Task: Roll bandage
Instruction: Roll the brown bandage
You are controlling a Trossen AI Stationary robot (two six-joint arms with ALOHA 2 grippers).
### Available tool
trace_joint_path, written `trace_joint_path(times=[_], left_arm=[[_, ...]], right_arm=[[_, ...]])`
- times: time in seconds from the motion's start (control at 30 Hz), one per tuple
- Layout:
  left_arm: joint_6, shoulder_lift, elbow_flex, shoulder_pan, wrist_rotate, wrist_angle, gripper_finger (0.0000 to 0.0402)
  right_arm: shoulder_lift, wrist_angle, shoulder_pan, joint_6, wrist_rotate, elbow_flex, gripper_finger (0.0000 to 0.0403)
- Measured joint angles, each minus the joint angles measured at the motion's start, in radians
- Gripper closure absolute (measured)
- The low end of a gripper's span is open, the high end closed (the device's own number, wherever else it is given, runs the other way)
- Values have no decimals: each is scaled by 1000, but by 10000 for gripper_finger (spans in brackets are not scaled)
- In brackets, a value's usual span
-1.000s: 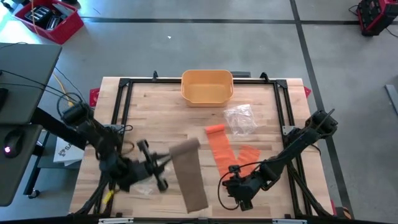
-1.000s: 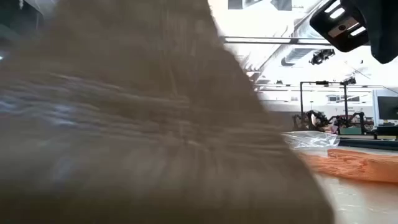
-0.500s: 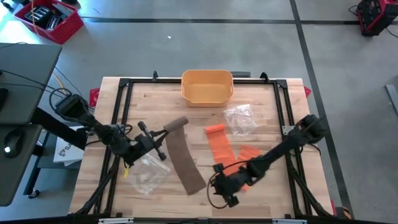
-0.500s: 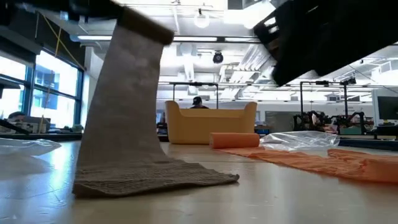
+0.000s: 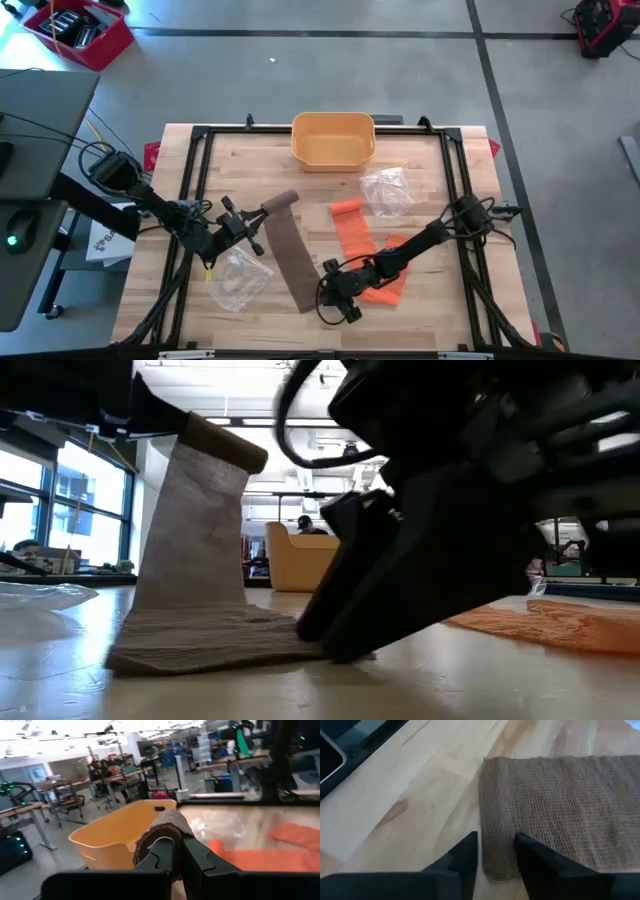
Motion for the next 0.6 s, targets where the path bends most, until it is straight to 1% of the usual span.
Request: trace_joint_path(times=[0.07,0.17,0.2,0.3,0.37,0.43,0.53,0.6], left_arm=[[-64,0,0,-7,1,-58,394],[-184,0,0,-18,3,-149,394],[-214,0,0,-22,4,-176,394],[-274,0,0,-44,4,-240,395],[-318,0,0,-56,4,-267,397],[-358,1,0,-69,10,-291,398],[-430,5,0,-84,50,-350,398],[-495,18,0,-85,80,-382,399]], right_arm=[[13,5,-5,-1,-7,2,314],[14,5,-2,-12,-7,3,379],[7,-2,1,-17,-4,3,390],[-48,-58,14,20,26,-4,395],[-126,-101,30,35,60,-8,400],[-237,-126,56,38,142,-5,400],[-400,-156,88,29,241,-1,401],[-500,-161,97,-5,317,-3,402]])
